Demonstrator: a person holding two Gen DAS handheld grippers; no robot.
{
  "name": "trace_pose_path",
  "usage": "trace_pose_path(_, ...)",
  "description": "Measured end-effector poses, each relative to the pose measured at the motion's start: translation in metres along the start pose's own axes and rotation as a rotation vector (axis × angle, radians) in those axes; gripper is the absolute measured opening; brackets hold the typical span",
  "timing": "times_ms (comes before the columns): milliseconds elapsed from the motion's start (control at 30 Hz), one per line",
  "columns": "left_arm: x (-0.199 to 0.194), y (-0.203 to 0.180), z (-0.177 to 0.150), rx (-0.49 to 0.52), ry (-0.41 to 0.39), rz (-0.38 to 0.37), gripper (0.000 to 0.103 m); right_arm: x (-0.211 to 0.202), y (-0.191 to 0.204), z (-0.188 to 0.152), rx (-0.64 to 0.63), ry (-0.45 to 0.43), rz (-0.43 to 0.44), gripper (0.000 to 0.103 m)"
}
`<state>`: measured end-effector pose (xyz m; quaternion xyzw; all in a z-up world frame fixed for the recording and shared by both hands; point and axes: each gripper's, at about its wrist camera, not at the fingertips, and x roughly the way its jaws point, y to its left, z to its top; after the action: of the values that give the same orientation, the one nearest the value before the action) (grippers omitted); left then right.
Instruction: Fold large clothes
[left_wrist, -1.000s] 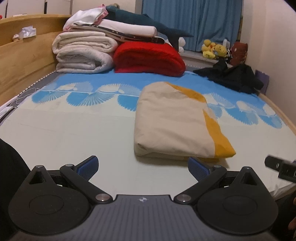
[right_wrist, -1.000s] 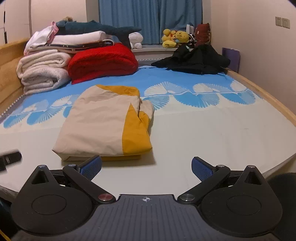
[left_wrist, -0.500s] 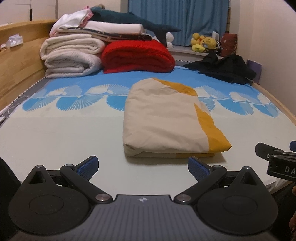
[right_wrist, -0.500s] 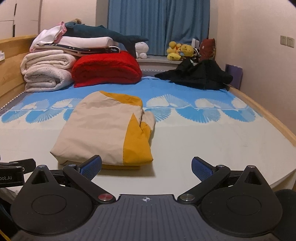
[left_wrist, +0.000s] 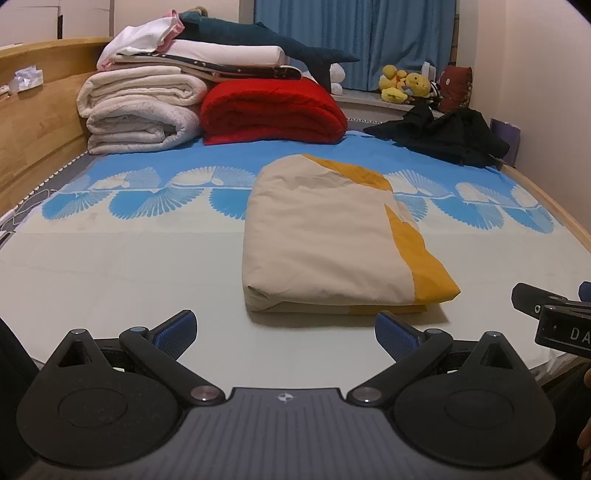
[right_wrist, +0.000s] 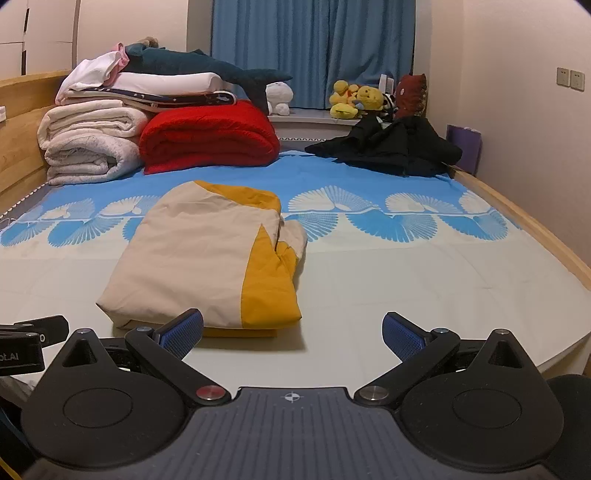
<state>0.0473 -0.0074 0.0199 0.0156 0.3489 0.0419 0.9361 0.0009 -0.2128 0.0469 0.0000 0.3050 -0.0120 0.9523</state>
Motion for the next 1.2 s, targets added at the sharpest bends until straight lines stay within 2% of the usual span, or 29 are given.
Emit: trace_pose_path(1200,0.0038,0.0027,-0.0015,0.008,0.006,-0.02,0.103,0.0004,0.0011,-0.0013,-0.007,0.005,0.002,0.102)
